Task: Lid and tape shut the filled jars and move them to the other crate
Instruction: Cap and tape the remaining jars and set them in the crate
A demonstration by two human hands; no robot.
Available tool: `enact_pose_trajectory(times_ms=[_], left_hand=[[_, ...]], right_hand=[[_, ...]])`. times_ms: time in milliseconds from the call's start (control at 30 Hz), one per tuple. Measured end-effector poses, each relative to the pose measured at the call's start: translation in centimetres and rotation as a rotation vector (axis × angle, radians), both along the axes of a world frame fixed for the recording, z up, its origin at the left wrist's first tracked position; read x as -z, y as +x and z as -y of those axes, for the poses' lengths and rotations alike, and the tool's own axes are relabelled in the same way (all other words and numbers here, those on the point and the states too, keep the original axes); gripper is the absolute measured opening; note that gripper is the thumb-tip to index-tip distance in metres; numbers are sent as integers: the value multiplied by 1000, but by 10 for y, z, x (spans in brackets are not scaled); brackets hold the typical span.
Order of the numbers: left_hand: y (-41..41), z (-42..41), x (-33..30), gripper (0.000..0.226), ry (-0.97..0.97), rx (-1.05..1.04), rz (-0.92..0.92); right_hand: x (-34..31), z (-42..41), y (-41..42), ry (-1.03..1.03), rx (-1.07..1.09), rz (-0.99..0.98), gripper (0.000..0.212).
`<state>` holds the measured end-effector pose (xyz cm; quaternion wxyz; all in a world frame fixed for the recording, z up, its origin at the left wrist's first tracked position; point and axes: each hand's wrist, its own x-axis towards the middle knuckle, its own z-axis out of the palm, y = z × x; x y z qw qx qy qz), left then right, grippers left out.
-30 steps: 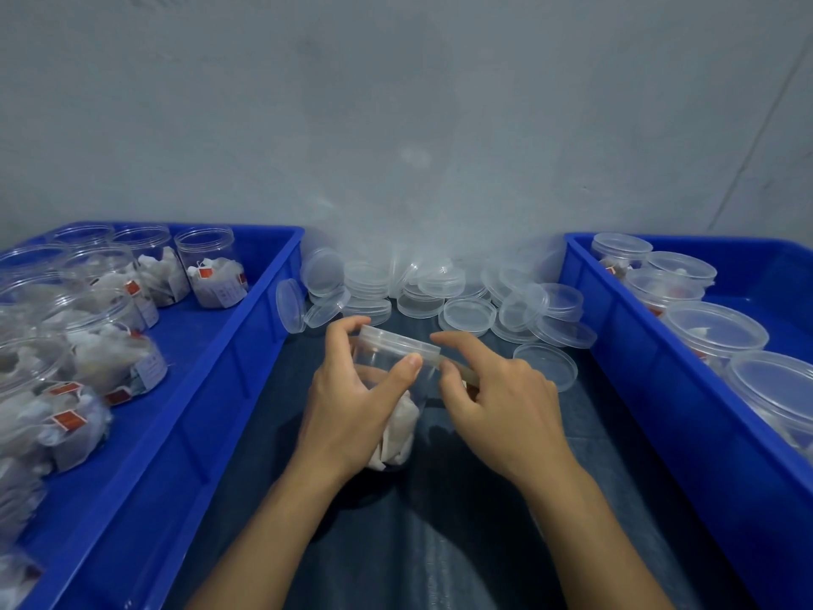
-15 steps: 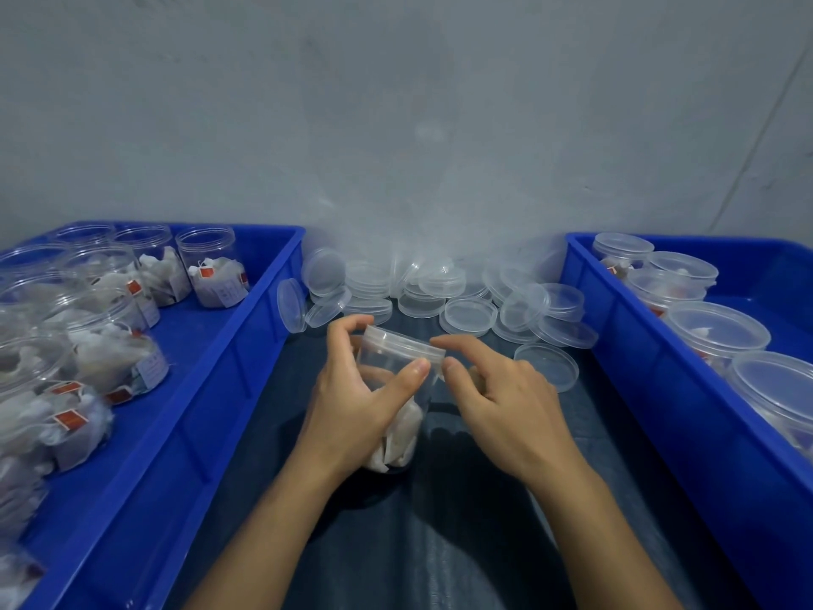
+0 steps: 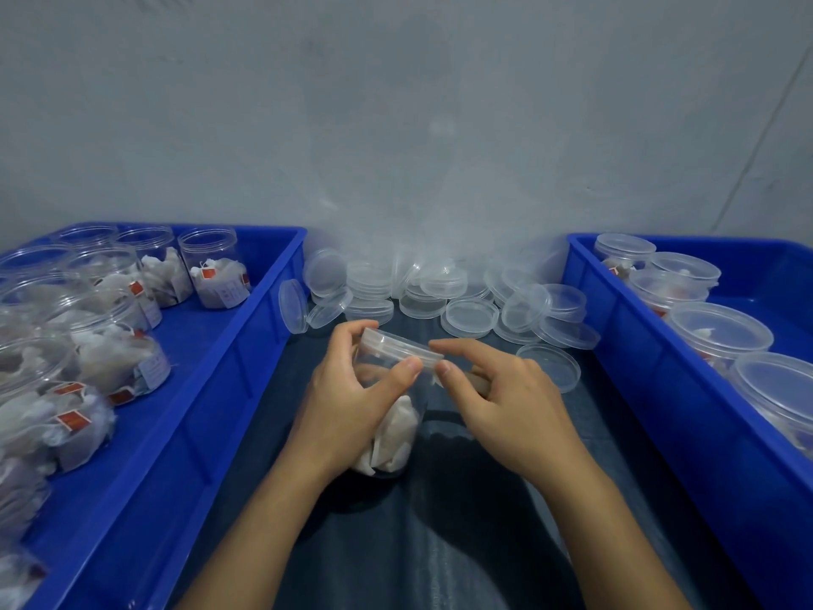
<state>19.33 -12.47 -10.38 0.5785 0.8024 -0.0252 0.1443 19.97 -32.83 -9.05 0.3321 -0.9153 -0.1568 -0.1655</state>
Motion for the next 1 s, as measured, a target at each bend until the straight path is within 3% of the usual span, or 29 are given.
enact_pose_trajectory(times_ms=[133, 367, 633, 1000], left_hand=[[-3, -1, -6, 80, 106, 9, -28], [-8, 7, -13, 110, 179, -107, -51], [-3, 0, -7, 97, -11, -81, -27], [2, -4, -2, 82, -114, 51, -23]], right_hand=[[-2, -5, -3, -48, 34, 42, 32], [-4, -13, -10, -69, 20, 80, 33], [-6, -8, -8, -59, -81, -5, 35], [0, -11, -3, -174, 29, 34, 38]])
